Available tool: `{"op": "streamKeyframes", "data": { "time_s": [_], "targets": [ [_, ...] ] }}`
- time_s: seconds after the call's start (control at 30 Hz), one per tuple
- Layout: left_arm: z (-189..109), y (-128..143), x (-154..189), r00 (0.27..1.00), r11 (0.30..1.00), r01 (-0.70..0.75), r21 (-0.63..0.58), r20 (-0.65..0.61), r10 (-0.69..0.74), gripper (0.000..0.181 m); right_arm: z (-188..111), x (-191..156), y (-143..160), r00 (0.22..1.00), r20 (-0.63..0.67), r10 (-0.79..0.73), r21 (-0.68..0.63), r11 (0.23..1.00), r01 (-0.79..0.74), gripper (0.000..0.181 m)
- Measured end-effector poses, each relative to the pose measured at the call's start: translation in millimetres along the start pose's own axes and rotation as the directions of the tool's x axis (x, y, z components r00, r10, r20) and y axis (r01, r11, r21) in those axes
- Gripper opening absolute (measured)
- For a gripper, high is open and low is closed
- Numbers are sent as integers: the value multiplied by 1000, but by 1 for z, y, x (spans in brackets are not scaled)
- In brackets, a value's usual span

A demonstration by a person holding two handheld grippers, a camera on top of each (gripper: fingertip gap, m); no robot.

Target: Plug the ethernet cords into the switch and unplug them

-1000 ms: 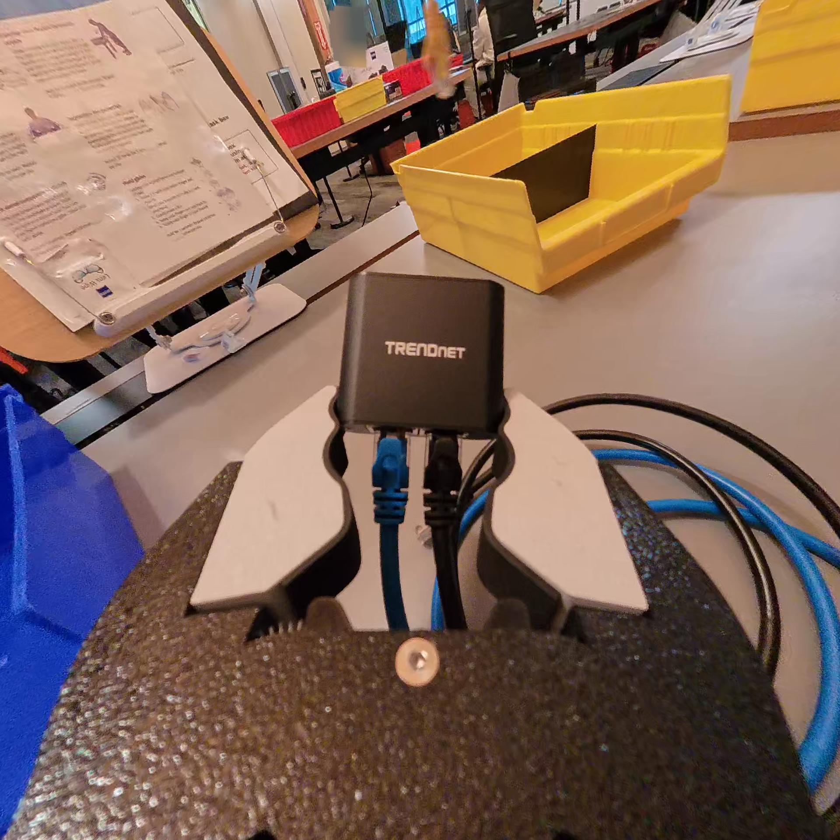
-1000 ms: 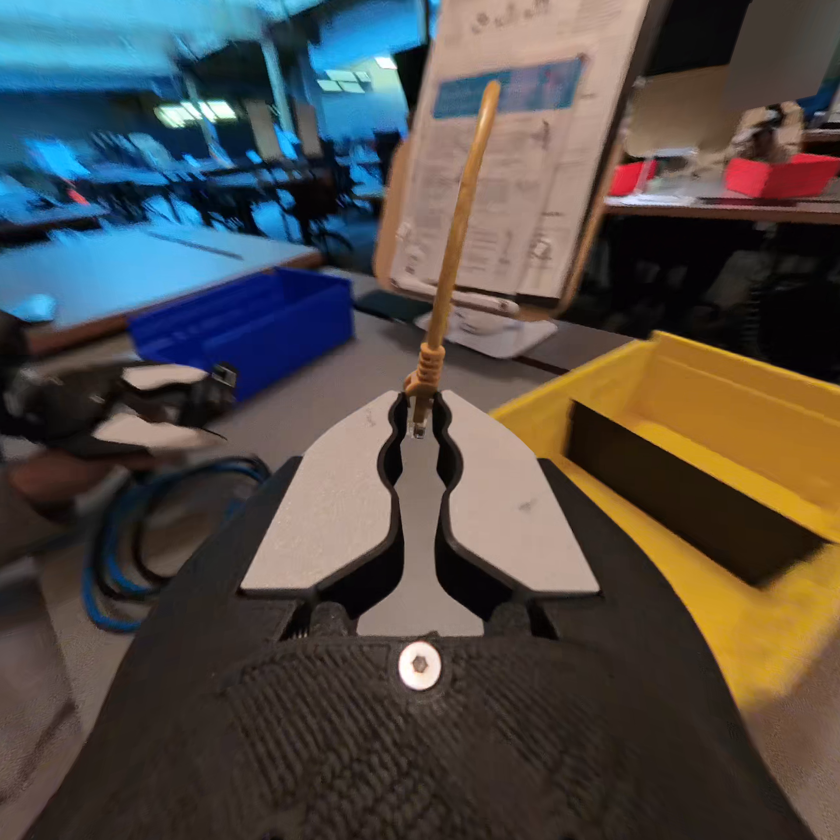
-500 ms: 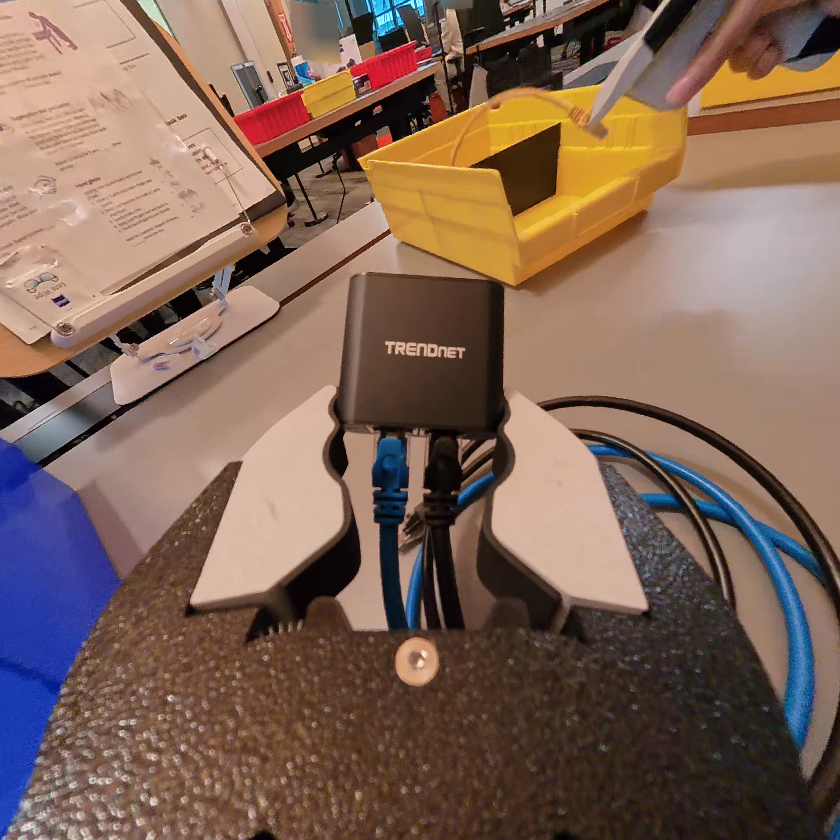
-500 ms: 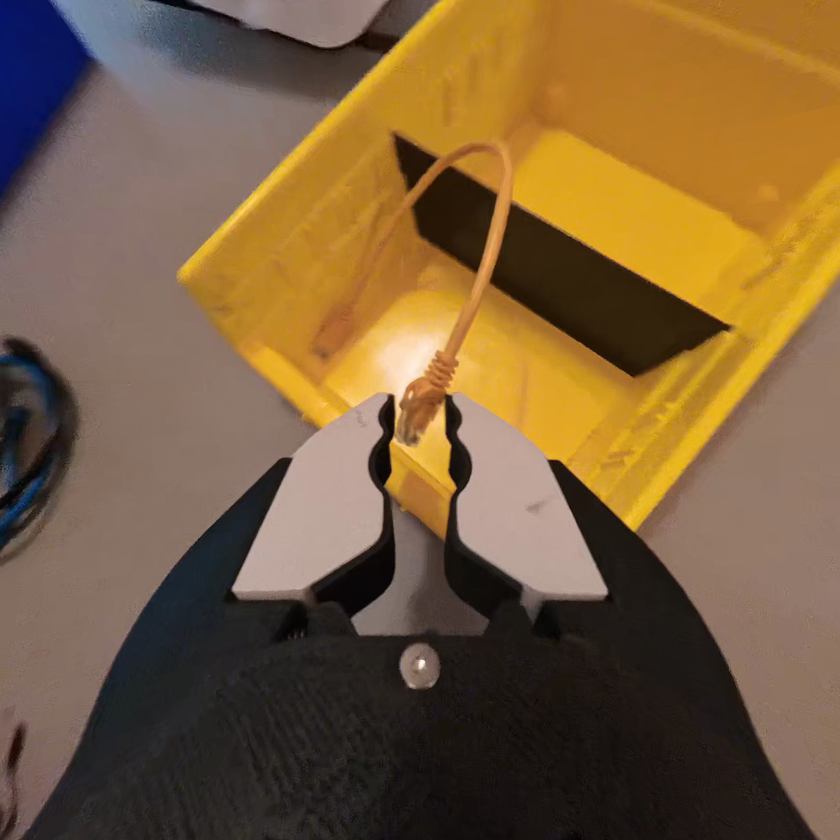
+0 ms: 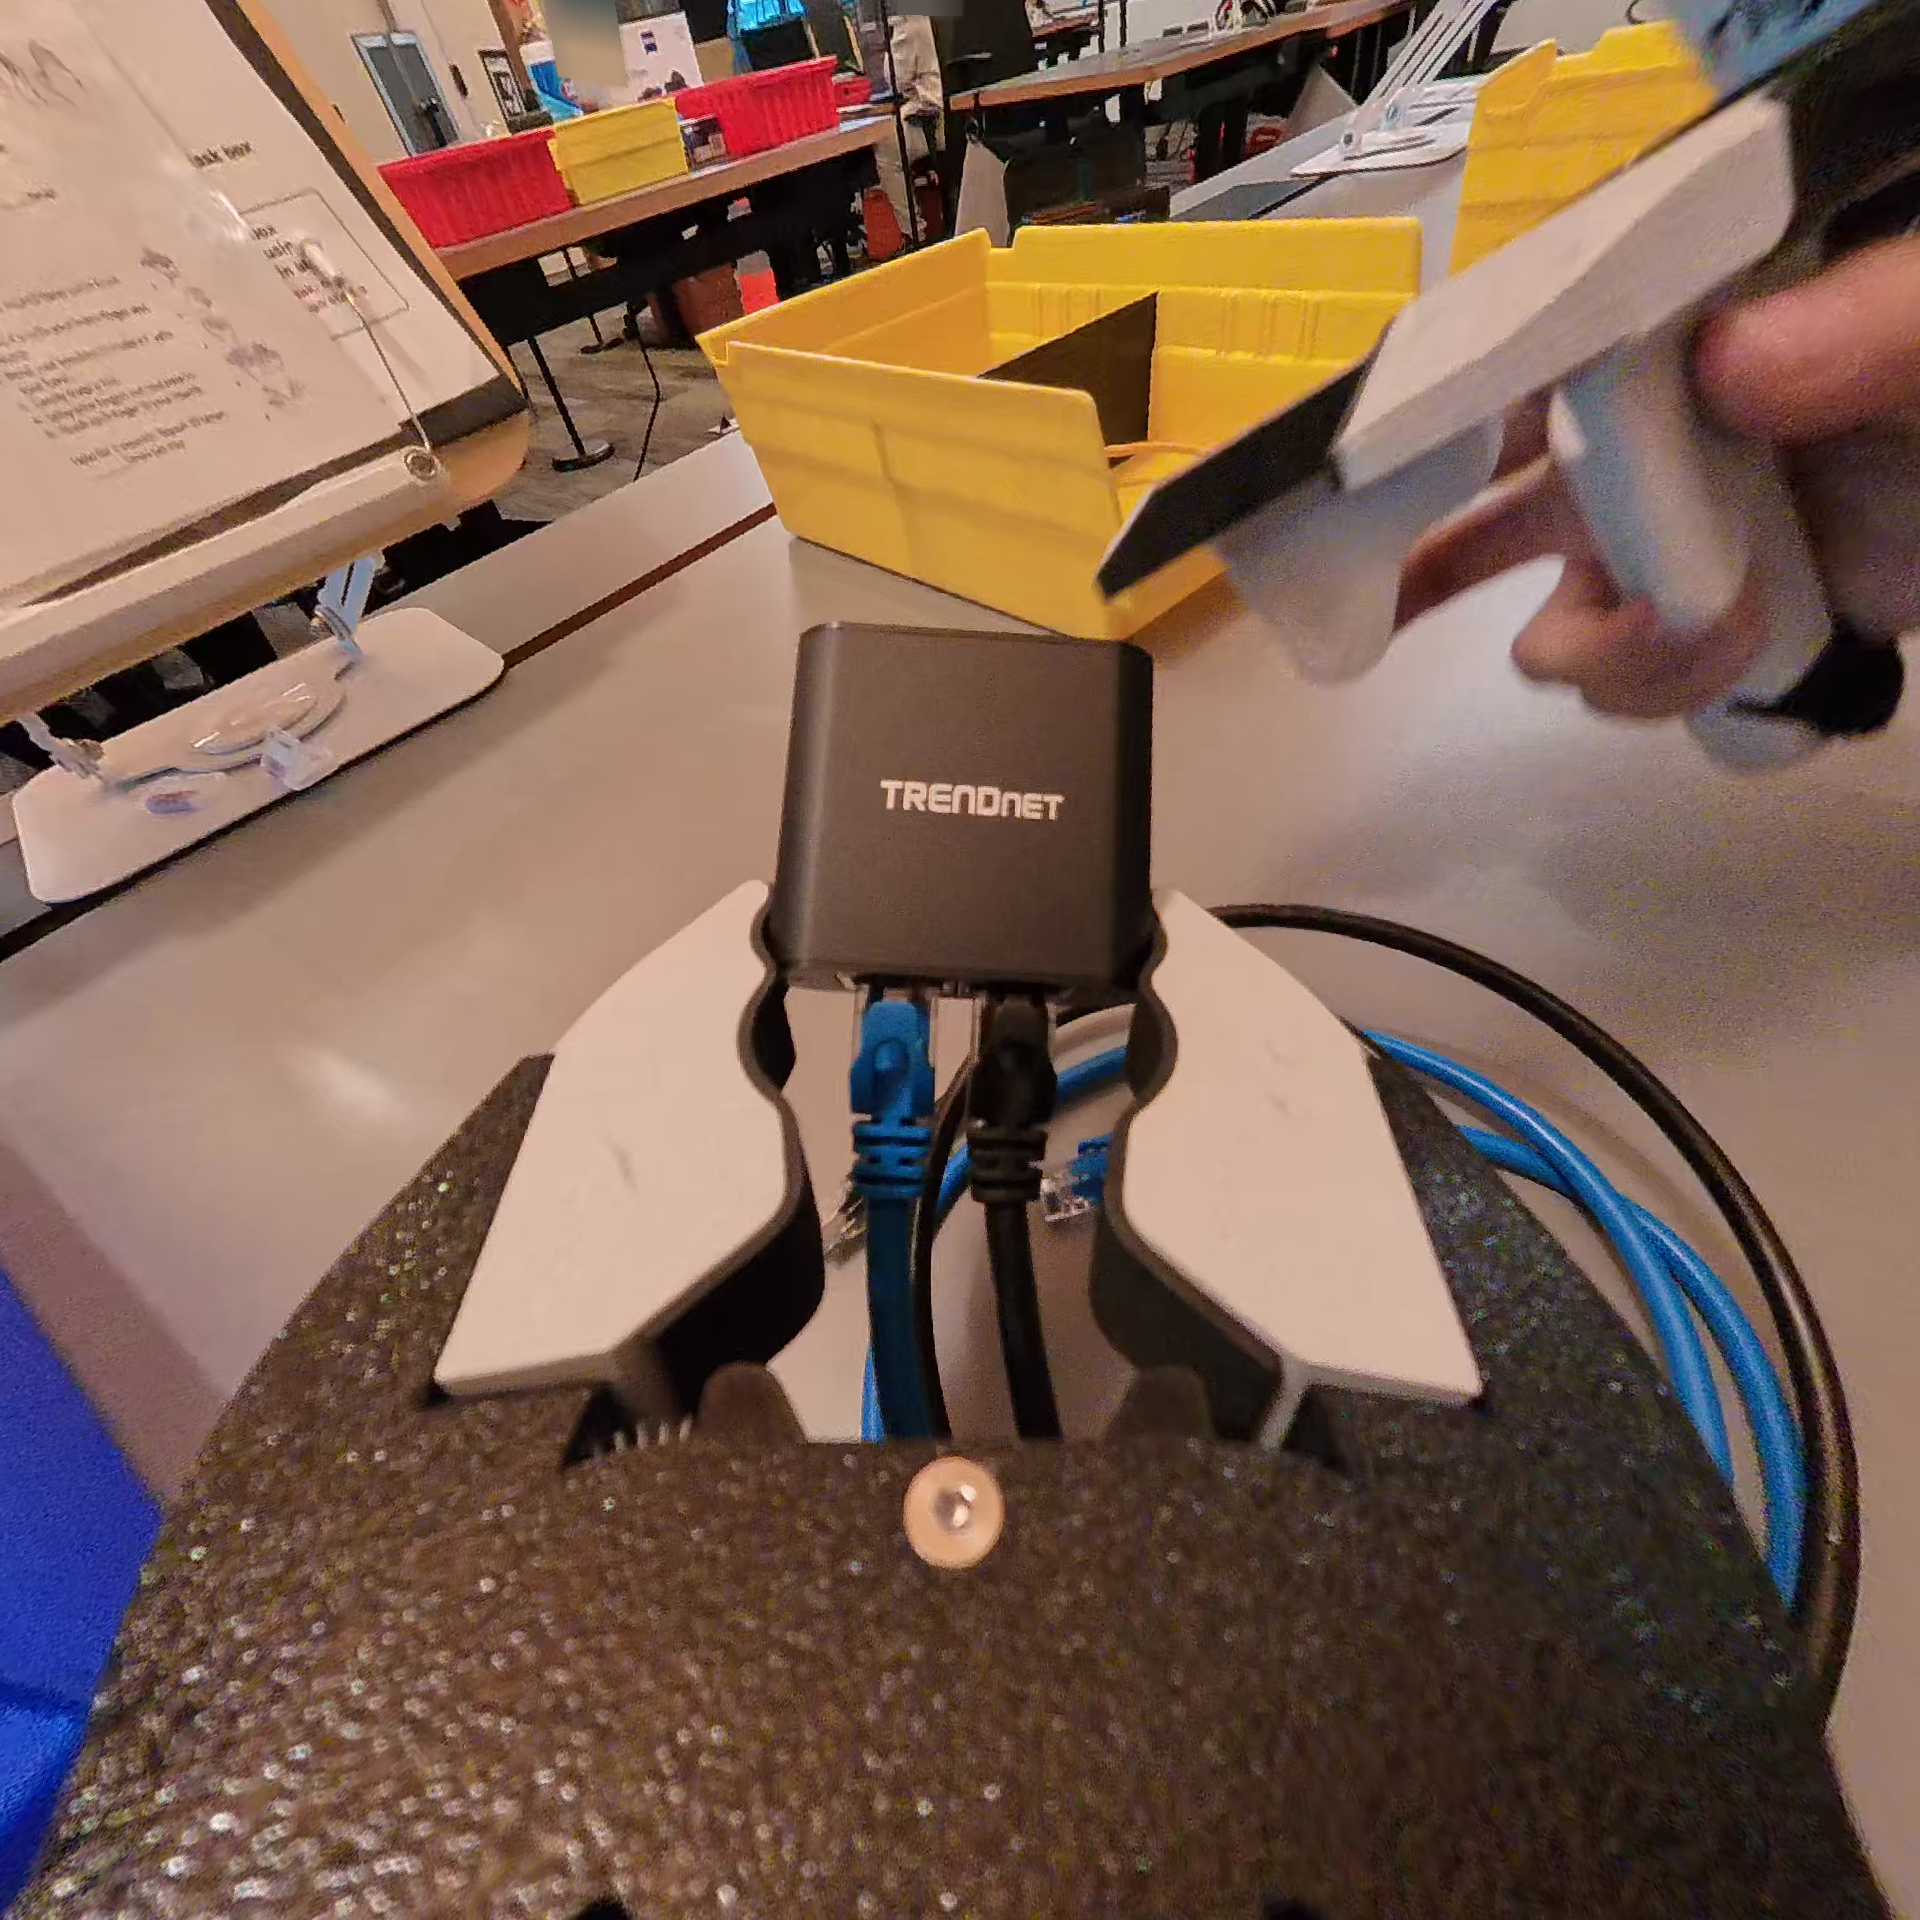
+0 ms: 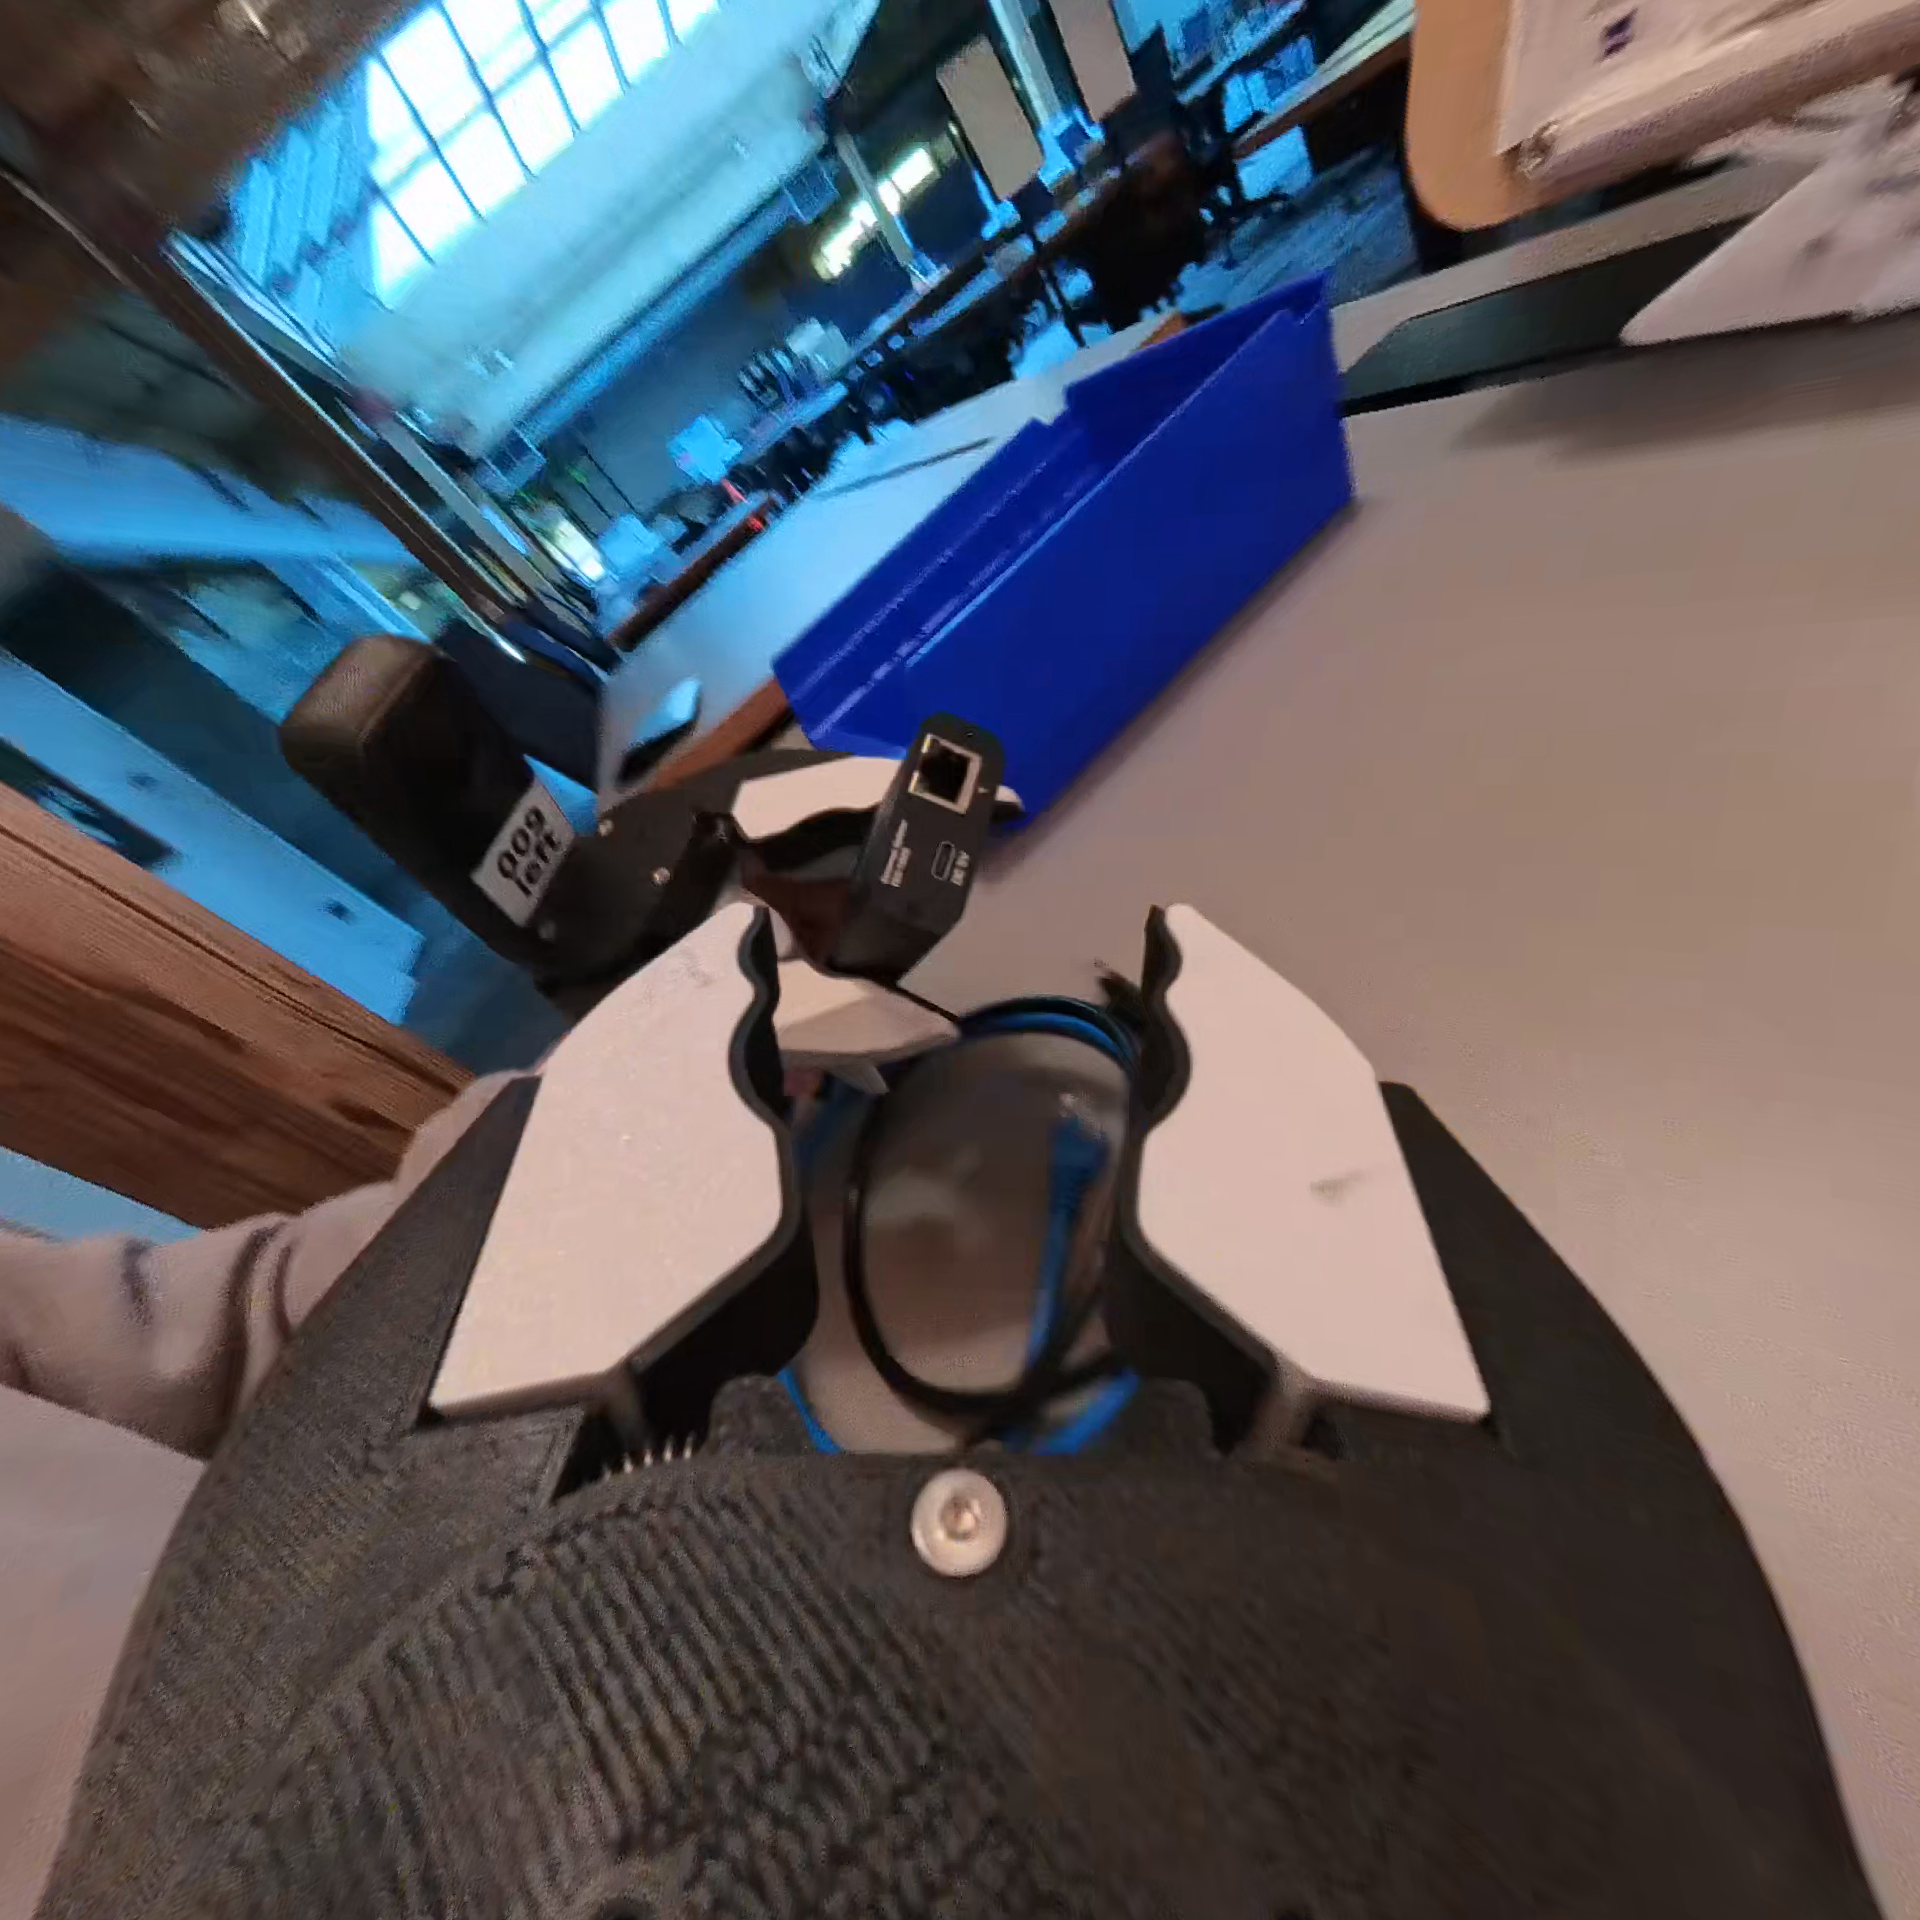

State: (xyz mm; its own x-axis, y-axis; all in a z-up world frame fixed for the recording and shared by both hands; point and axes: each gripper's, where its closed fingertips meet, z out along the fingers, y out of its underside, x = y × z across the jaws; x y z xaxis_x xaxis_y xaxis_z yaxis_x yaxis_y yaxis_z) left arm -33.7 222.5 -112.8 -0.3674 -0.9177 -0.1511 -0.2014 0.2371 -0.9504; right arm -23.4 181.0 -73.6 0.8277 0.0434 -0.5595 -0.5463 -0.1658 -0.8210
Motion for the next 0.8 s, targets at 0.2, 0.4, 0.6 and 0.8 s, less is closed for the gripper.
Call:
{"op": "streamKeyframes", "data": {
  "time_s": [0.2,0.4,0.6,0.8],
  "targets": [
    [-6,-11,-6,992,994,-95,44,86,91,62,39,-19,19,988,110,106,-11,994,-106,56],
    [-10,-24,-8,976,978,-164,131,166,141,62,44,-35,15,987,150,-52,0,999,52,23],
    [-23,-32,4,944,935,-329,133,62,324,64,25,-46,-1,877,140,-460,-164,862,479,23],
    [-68,-61,26,925,928,-292,232,-177,336,59,1,-58,16,450,449,-772,-404,274,873,23]
  ]
}}
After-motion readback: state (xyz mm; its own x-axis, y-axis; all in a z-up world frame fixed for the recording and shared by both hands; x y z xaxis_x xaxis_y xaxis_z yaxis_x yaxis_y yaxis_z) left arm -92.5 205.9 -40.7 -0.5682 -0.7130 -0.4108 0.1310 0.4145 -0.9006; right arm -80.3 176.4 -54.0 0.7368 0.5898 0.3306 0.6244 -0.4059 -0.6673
